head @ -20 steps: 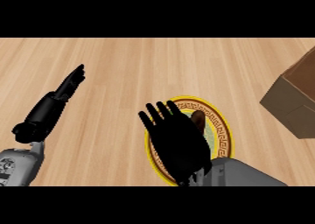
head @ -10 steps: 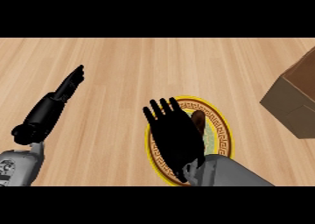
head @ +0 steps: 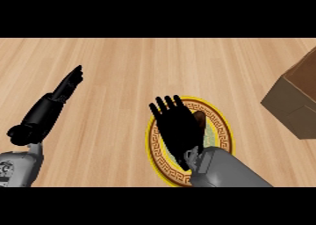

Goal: Pick the lemon from the plate and place it in the cardboard box

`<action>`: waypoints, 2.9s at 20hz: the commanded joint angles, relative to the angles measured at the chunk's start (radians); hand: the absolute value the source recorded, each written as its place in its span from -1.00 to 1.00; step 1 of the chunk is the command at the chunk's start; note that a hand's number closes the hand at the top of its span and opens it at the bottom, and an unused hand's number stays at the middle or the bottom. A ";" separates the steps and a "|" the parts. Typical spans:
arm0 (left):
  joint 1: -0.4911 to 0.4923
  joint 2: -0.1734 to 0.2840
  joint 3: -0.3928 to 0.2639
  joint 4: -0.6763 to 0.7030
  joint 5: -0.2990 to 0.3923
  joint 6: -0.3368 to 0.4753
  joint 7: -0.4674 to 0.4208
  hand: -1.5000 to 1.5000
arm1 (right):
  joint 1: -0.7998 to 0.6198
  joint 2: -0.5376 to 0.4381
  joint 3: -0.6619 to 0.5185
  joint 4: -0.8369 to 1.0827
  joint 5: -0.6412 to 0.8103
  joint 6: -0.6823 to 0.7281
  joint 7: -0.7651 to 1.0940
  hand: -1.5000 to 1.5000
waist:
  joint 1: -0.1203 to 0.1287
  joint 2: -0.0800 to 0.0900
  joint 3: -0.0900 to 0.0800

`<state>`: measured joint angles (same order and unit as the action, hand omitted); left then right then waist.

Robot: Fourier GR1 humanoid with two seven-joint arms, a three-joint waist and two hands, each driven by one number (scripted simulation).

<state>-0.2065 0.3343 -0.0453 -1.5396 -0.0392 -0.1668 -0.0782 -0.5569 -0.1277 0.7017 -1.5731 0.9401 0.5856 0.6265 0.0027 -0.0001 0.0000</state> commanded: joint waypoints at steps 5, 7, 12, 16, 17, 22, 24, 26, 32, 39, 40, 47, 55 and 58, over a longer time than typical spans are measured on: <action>0.006 -0.060 0.008 0.007 -0.068 0.017 -0.017 0.00 | 0.080 0.042 -0.023 0.011 0.085 0.024 -0.075 -1.00 | -0.003 -0.001 0.000; 0.000 -0.012 0.043 -0.008 -0.025 -0.052 0.009 0.00 | 0.016 0.088 -0.047 0.172 0.135 -0.052 -0.099 -1.00 | 0.002 0.000 0.000; -0.033 -0.035 0.064 0.054 -0.046 -0.050 -0.018 0.00 | 0.024 0.027 -0.122 0.126 0.164 0.005 -0.152 -1.00 | -0.003 0.000 0.000; -0.052 -0.086 0.037 0.024 -0.096 -0.010 0.031 0.00 | 0.088 0.051 -0.107 0.211 0.220 -0.106 -0.217 -1.00 | -0.002 0.000 0.000; 0.013 -0.074 0.036 -0.030 -0.088 -0.034 0.028 0.00 | 0.013 0.101 -0.151 0.290 0.222 -0.098 -0.224 -1.00 | 0.003 0.000 0.000; -0.023 -0.068 0.078 0.066 -0.084 -0.049 -0.049 0.00 | 0.048 0.065 -0.092 0.290 0.259 -0.122 -0.333 1.00 | 0.002 0.001 0.000; -0.014 -0.074 0.058 -0.022 -0.078 -0.061 0.021 0.00 | 0.001 0.080 -0.109 0.330 0.272 -0.193 -0.382 1.00 | 0.006 0.001 0.000; -0.063 -0.099 0.050 0.005 -0.091 -0.040 0.054 0.00 | 0.059 0.062 -0.073 0.320 0.306 -0.290 -0.418 1.00 | 0.001 0.001 0.000; 0.026 -0.117 0.038 -0.019 -0.118 -0.038 -0.007 0.00 | 0.053 0.058 -0.199 0.402 0.286 -0.379 -0.496 1.00 | 0.003 0.002 0.000; 0.002 -0.137 0.021 -0.065 -0.125 -0.032 0.058 0.00 | 0.003 0.075 -0.420 0.376 0.128 -0.338 -0.478 1.00 | 0.001 0.000 0.000; 0.007 -0.080 0.088 0.006 -0.086 -0.082 -0.032 0.00 | 0.049 0.089 -0.392 0.362 0.157 -0.405 -0.484 1.00 | -0.001 0.001 0.000; 0.031 -0.092 0.086 -0.002 -0.100 -0.072 -0.013 0.00 | -0.002 0.014 -0.363 0.104 0.231 -0.373 -0.453 1.00 | -0.009 -0.004 0.000; -0.013 -0.092 0.089 -0.013 -0.113 -0.063 0.017 0.00 | -0.075 0.072 -0.560 -0.145 0.206 -0.297 -0.200 1.00 | -0.016 -0.007 0.000; -0.026 -0.088 0.098 -0.037 -0.087 -0.082 0.051 0.00 | -0.109 0.094 -0.670 -0.174 0.192 -0.320 -0.102 1.00 | -0.012 -0.006 0.000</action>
<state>-0.2118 0.2398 0.0412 -1.5525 -0.1446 -0.2373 -0.0637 -0.6173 -0.0531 0.1525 -1.6850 1.1519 0.2623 0.4139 -0.0106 -0.0053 0.0000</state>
